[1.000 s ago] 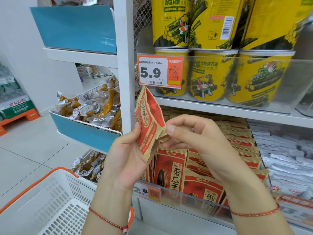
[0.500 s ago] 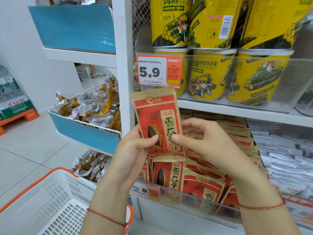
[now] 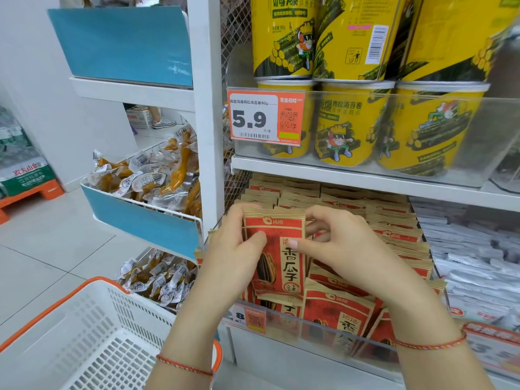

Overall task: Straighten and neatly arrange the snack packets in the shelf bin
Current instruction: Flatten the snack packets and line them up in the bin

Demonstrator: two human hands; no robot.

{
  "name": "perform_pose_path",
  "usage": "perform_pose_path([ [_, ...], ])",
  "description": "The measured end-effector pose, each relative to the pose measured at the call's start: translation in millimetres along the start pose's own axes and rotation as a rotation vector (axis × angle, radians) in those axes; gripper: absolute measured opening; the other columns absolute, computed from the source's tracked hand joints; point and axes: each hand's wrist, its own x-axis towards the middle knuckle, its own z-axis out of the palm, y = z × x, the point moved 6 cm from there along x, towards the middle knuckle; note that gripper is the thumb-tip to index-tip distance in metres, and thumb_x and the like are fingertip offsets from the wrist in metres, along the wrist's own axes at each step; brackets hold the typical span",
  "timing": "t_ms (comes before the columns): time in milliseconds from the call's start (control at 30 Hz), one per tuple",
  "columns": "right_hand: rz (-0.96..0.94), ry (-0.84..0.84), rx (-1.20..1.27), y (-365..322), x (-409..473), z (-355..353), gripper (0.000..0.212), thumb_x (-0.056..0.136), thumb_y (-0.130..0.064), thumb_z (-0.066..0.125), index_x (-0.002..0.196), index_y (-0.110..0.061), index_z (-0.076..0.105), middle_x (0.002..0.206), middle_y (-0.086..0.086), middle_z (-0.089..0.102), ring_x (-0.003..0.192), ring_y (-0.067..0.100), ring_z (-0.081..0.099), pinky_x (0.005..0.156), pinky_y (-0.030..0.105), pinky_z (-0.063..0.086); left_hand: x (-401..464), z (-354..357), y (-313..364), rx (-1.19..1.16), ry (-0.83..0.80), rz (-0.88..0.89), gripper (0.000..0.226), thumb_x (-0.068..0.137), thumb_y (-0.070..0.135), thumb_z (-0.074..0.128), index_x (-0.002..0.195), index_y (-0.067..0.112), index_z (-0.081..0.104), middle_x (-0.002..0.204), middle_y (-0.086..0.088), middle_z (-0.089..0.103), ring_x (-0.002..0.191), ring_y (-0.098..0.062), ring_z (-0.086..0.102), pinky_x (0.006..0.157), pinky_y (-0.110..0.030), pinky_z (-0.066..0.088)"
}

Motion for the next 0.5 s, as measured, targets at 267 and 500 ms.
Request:
perform_pose_path([
  [267,-0.052,0.117,-0.029,-6,-1,-4,0.029,0.084,-0.041,0.067,0.066,-0.022,0.055,0.071,-0.009,0.064,0.074,0.007,0.062,0.07,0.032,0.05,-4,-6,8,0.044,0.13,0.112,0.029,0.102,0.014,0.046,0.105,0.041,0.057,0.095,0.002,0.071,0.087,-0.015,0.068,0.079,-0.051,0.056],
  [500,-0.078,0.141,-0.059,-9,-2,-4,0.022,0.085,-0.04,0.065,0.074,-0.021,0.061,0.072,-0.006,0.068,0.073,0.012,0.064,0.073,0.039,0.053,-8,-7,18,0.044,0.221,0.188,0.033,0.099,0.006,0.05,0.094,0.036,0.064,0.086,0.013,0.07,0.081,-0.001,0.066,0.068,-0.03,0.058],
])
